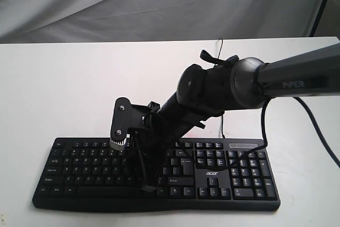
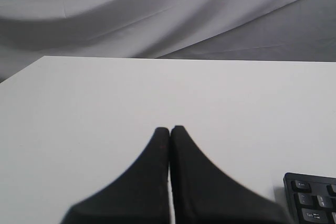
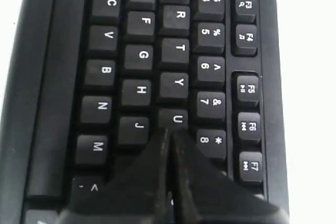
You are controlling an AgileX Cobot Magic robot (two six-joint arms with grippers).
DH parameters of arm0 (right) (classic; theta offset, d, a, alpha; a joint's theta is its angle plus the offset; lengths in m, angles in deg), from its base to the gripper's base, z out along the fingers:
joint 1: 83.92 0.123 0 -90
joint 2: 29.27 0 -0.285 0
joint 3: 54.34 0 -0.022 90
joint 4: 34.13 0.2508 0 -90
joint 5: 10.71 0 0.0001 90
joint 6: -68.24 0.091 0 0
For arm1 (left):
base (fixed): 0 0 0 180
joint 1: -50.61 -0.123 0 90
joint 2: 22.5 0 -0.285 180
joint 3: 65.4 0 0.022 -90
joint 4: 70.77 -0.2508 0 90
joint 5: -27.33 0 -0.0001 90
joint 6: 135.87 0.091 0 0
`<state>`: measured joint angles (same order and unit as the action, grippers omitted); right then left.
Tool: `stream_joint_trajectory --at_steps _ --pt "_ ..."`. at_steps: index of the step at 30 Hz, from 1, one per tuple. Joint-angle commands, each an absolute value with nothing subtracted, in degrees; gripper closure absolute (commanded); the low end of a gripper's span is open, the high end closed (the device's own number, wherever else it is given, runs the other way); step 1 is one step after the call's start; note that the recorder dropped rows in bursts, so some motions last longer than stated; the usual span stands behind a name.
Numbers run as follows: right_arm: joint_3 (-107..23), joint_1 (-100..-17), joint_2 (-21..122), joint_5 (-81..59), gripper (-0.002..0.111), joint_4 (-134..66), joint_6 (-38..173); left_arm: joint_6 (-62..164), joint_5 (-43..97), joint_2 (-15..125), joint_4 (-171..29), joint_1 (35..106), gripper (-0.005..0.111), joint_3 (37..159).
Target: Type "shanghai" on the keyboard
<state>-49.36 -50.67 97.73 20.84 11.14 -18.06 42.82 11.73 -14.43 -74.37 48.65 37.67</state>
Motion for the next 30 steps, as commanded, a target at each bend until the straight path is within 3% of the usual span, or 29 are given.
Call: stream_joint_trajectory --at_steps 1,30 --pt "-49.2 -50.76 96.08 21.8 0.108 11.33 -18.33 42.75 12.09 -14.71 -74.34 48.86 0.106 37.38" --pt "-49.2 -50.76 89.99 22.6 0.108 13.03 -17.0 42.75 12.09 -14.71 -74.34 48.86 0.106 37.38"
